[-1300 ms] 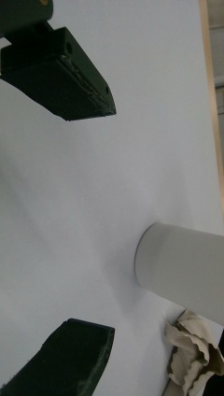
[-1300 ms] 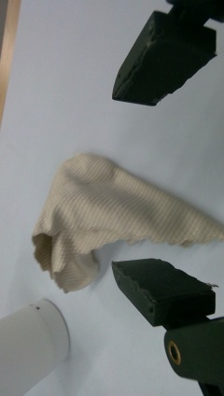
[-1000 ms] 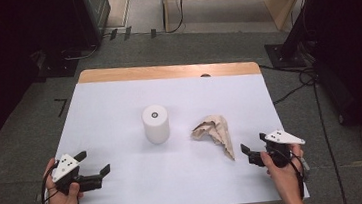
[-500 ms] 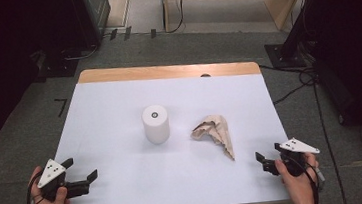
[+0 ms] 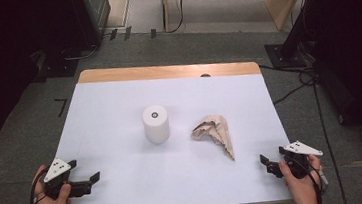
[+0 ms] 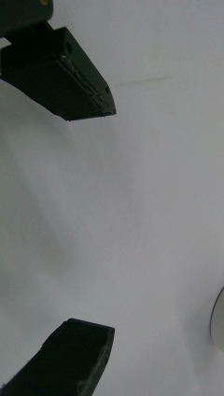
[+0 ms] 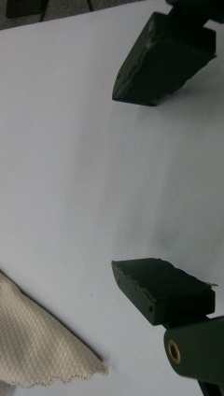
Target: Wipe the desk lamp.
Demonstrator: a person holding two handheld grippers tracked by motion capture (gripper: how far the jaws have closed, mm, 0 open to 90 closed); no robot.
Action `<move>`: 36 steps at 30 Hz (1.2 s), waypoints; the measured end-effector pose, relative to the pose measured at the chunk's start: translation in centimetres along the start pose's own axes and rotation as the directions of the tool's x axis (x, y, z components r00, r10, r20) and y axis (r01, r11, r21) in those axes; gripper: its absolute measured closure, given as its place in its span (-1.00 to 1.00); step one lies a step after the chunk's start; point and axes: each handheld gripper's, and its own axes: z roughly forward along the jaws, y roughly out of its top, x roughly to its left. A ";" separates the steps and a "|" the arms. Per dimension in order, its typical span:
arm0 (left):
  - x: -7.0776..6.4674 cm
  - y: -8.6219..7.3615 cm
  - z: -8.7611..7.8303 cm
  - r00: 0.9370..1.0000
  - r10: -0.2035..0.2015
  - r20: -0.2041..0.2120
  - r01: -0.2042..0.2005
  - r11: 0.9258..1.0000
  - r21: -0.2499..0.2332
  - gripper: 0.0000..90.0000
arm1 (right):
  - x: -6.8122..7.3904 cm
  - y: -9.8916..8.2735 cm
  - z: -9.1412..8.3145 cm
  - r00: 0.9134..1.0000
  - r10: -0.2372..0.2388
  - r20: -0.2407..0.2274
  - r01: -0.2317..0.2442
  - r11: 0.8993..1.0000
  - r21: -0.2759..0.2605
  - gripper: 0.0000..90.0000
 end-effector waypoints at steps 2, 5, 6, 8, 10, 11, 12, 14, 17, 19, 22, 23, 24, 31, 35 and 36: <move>0.0 0.1 0.2 1.000 0.004 -0.004 -0.004 1.000 0.022 -1.00 | 0.0 0.0 0.0 1.000 -0.001 0.001 0.001 1.000 0.003 -0.66; -0.2 0.2 0.6 1.000 0.013 -0.012 -0.012 0.998 0.056 -1.00 | 0.2 0.0 0.1 1.000 -0.021 0.016 0.021 1.000 0.011 -0.67; -0.2 0.2 0.7 1.000 0.017 -0.015 -0.016 0.998 0.066 -1.00 | 0.3 0.0 0.2 0.999 -0.037 0.026 0.037 0.999 0.012 -0.67; -0.3 0.2 0.8 1.000 0.021 -0.020 -0.019 0.997 0.078 -1.00 | 0.8 -0.1 0.3 0.997 -0.063 0.052 0.062 0.998 0.028 -0.69; -0.3 0.2 0.8 0.999 0.026 -0.023 -0.024 0.996 0.081 -1.00 | 0.9 -0.1 0.4 0.995 -0.074 0.060 0.073 0.997 0.023 -0.69; -0.3 0.2 0.9 0.999 0.026 -0.024 -0.024 0.996 0.080 -1.00 | 0.9 -0.2 0.4 0.996 -0.071 0.058 0.070 0.997 0.022 -0.69; -0.3 0.2 0.9 0.999 0.027 -0.025 -0.025 0.996 0.082 -1.00 | 0.9 -0.2 0.4 0.996 -0.073 0.059 0.071 0.997 0.021 -0.69; -0.4 0.2 0.9 0.999 0.027 -0.028 -0.024 0.996 0.086 -1.00 | 0.9 -0.2 0.4 0.995 -0.075 0.063 0.075 0.997 0.016 -0.69; -0.6 0.3 1.0 0.998 0.046 -0.046 -0.041 0.994 0.101 -1.00 | 1.0 -0.3 0.3 0.995 -0.080 0.066 0.079 0.997 0.010 -0.69; -1.1 0.3 1.3 0.992 0.091 -0.085 -0.080 0.989 0.128 -1.00 | 1.0 -0.3 0.3 0.995 -0.081 0.064 0.080 0.997 0.012 -0.69; -1.2 0.3 1.4 0.991 0.100 -0.092 -0.087 0.987 0.133 -1.00 | 1.0 -0.3 0.3 0.995 -0.078 0.063 0.078 0.997 0.015 -0.69; -1.3 0.3 1.4 0.991 0.099 -0.093 -0.087 0.987 0.133 -1.00 | 1.0 -0.2 0.4 0.995 -0.077 0.066 0.076 0.997 0.020 -0.69; -1.2 0.3 1.4 0.991 0.099 -0.092 -0.087 0.987 0.132 -1.00 | 1.0 -0.3 0.4 0.995 -0.078 0.064 0.077 0.997 0.017 -0.69; -1.2 0.3 1.4 0.991 0.099 -0.091 -0.086 0.987 0.132 -1.00 | 1.0 -0.3 0.4 0.995 -0.076 0.065 0.075 0.997 0.018 -0.69; -1.3 0.3 1.4 0.991 0.099 -0.092 -0.086 0.987 0.133 -1.00 | 0.9 -0.2 0.4 0.995 -0.078 0.065 0.077 0.997 0.017 -0.70; -1.3 0.3 1.4 0.991 0.099 -0.092 -0.087 0.987 0.132 -1.00 | 0.9 -0.3 0.4 0.995 -0.078 0.065 0.077 0.997 0.017 -0.70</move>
